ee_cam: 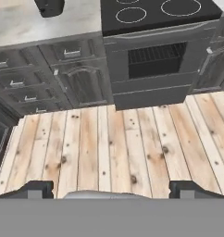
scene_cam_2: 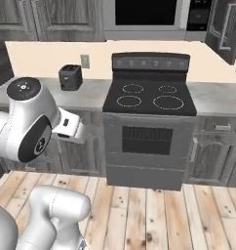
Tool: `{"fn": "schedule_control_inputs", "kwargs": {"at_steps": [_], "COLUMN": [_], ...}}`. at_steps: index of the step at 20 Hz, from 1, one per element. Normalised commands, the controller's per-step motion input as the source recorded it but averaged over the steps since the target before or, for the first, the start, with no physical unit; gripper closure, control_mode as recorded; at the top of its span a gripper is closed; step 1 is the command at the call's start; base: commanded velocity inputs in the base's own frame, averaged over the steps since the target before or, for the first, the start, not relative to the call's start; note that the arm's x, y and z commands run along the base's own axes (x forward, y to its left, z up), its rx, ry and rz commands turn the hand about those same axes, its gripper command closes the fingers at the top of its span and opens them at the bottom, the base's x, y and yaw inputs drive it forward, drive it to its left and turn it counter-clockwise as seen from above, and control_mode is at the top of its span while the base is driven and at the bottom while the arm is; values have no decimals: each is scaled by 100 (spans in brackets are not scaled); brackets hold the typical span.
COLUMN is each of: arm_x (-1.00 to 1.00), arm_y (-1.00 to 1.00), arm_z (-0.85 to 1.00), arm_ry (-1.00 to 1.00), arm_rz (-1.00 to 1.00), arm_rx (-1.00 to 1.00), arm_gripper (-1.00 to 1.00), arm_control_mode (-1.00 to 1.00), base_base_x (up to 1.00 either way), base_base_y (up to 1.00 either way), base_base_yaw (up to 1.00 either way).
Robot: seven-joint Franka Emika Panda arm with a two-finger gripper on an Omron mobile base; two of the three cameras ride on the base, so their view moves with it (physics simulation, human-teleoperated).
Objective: Move the cutting board and knife to the sink. Then move spray from the cabinet to the counter.
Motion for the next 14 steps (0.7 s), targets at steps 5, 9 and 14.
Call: {"fn": "schedule_control_inputs", "kwargs": {"at_steps": [5, 9, 14], "arm_x": [0, 0, 0], "arm_y": [0, 0, 0], "arm_z": [0, 0, 0], "arm_ry": [0, 0, 0], "arm_rz": [0, 0, 0], "arm_rx": [0, 0, 0], "arm_gripper": [-100, -100, -100], "arm_control_mode": [100, 100, 100], "base_base_x": [5, 29, 42], "base_base_y": [-100, -100, -100], "base_base_yaw": [-30, -12, -5]}}
